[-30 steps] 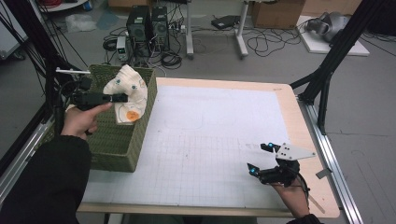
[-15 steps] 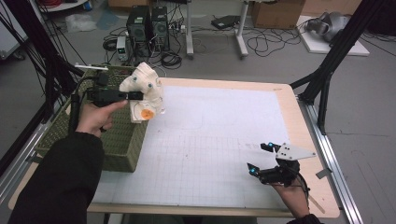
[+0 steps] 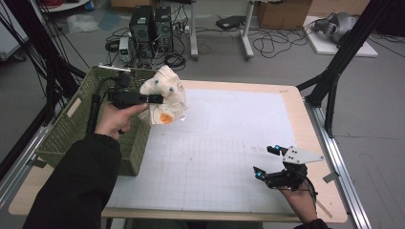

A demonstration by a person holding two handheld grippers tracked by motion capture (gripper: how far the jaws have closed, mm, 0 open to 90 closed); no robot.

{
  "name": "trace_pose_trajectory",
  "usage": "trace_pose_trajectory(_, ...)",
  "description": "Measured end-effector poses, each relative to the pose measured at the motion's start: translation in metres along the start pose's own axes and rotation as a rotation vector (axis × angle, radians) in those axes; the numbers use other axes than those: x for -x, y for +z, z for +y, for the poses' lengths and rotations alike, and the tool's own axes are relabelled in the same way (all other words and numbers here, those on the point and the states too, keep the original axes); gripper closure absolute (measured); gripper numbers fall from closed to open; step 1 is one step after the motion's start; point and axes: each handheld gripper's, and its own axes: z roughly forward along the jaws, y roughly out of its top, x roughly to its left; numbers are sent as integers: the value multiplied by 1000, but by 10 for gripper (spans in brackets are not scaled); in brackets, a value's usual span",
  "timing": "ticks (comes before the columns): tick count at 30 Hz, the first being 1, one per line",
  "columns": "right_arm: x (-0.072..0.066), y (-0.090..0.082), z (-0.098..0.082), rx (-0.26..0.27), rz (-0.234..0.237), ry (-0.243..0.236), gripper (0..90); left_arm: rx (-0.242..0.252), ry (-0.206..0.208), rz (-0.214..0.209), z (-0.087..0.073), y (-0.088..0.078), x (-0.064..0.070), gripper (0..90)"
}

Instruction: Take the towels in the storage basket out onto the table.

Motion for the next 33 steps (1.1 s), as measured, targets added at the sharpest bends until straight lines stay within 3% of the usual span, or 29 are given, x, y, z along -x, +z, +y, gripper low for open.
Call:
trace_pose_trajectory(11,0,0,0,-1,2,-1,95,-34,23,-24,0,28,13,800)
trace_pose_trajectory(19,0,-1,0,3,1,-1,95,-86,41,7,-4,52,18,799)
trace_pose_trajectory(25,0,-2,0,8,3,-1,95,-137,84,74,-10,72,25,798)
trace_pose_trajectory(33,0,-1,2,14,7,-4,95,-171,102,74,-17,100,35,795)
